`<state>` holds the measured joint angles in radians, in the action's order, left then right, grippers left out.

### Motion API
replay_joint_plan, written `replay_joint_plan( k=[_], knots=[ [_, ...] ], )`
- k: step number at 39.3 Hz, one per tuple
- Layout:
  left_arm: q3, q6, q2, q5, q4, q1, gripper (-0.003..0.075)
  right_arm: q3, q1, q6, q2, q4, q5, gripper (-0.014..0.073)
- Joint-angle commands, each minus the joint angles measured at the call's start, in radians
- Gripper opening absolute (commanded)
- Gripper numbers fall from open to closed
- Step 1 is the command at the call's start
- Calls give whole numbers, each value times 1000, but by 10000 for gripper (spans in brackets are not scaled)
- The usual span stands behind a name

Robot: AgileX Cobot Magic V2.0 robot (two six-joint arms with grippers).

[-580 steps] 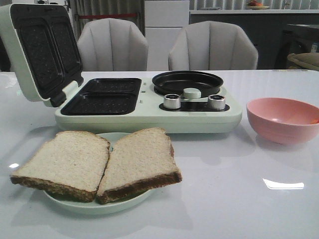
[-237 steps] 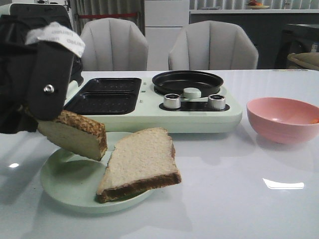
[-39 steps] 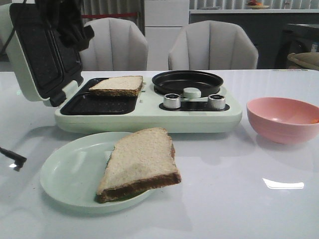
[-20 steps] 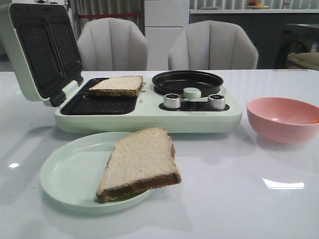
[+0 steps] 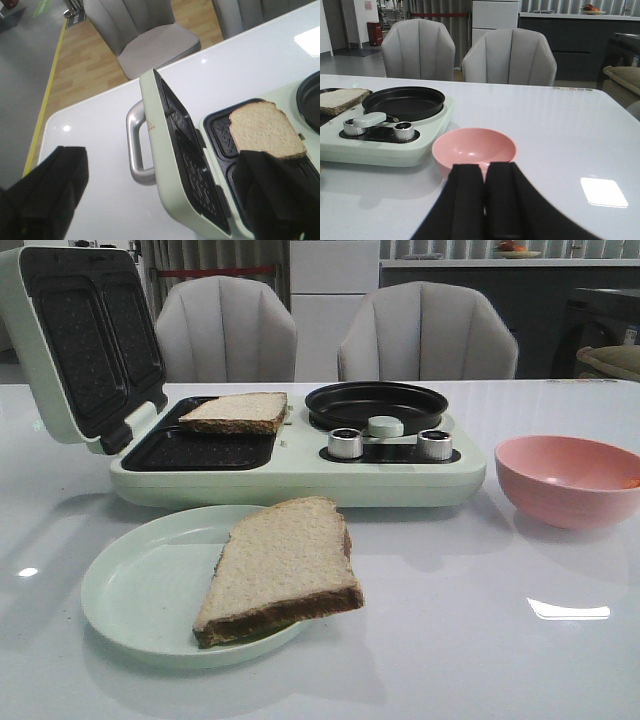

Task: Make breakfast with bread and shrimp

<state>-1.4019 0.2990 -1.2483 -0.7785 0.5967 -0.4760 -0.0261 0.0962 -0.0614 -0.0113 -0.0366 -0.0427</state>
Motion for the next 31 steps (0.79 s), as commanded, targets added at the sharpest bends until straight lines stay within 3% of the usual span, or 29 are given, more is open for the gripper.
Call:
replay_joint_plan(
  k=[1, 19, 31],
  knots=[
    [54, 13, 81, 66, -36, 33, 624, 16, -4, 5, -20, -2, 87, 146],
    [560, 4, 486, 350, -202, 237, 624, 16, -4, 5, -20, -2, 87, 146],
    [751, -290, 670, 437, -494, 302, 624, 16, -4, 5, -20, -2, 87, 146]
  ],
)
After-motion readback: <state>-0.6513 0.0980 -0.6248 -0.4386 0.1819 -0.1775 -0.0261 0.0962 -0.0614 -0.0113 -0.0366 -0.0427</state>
